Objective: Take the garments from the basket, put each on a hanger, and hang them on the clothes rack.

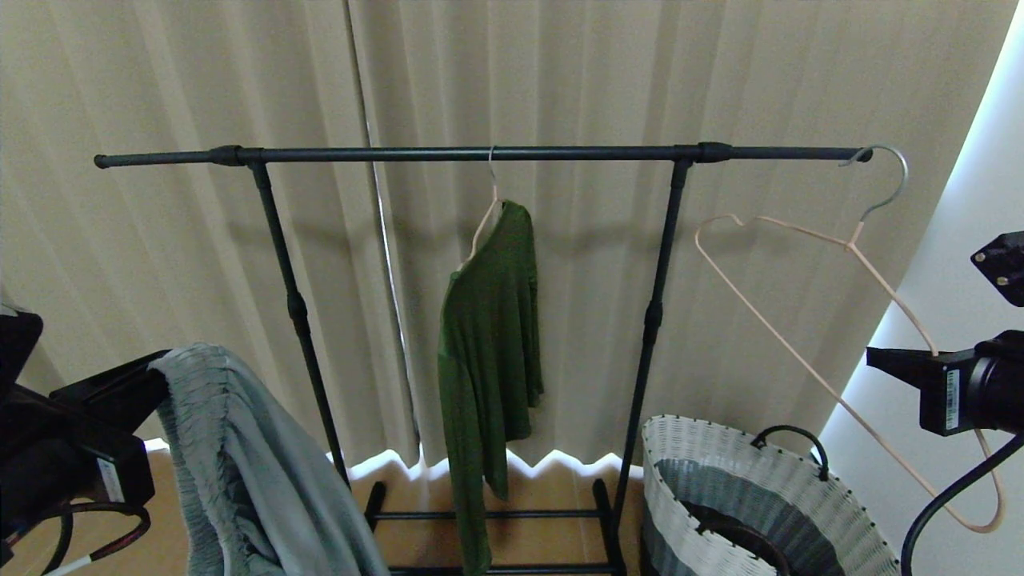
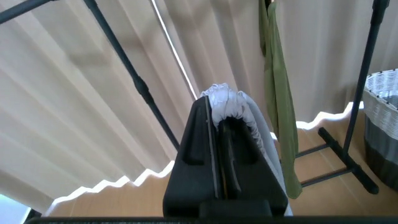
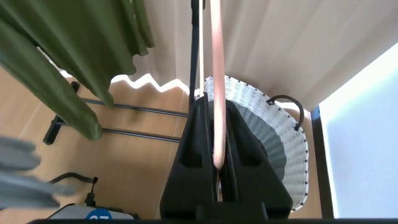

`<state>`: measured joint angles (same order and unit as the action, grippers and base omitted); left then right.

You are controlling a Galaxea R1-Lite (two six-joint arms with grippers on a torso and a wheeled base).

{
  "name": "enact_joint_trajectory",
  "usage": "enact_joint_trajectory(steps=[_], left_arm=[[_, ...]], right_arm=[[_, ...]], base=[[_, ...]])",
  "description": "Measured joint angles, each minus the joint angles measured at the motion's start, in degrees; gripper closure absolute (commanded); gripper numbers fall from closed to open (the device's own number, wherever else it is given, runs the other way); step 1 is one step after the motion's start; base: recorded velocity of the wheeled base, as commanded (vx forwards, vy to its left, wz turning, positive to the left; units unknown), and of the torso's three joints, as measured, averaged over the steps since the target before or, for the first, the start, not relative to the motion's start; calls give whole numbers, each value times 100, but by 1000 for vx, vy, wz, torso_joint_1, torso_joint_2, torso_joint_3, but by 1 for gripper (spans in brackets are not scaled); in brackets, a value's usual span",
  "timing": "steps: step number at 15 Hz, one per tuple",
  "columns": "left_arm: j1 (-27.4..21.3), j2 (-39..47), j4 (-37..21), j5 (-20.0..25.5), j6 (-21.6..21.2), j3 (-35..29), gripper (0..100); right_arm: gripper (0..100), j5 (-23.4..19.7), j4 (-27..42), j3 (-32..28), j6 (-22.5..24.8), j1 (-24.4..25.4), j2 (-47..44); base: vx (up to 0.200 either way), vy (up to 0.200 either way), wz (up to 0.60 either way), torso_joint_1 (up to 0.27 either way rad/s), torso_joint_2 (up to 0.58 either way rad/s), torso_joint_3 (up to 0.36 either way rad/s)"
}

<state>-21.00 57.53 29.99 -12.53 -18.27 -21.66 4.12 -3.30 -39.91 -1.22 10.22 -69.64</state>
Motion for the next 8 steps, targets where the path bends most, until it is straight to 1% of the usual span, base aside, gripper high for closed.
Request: enact_joint_trajectory(steps=[6,8], left_arm=[[0,21,-7,-5,-52,-7,100],[0,21,-7,-2,-61,-5,100]], right_arm=[[100,-2,0,37,0,44,30],[100,1,0,37,0,39,30]], base=[[0,200,0,5,3,3],[0,0,0,0,0,0]])
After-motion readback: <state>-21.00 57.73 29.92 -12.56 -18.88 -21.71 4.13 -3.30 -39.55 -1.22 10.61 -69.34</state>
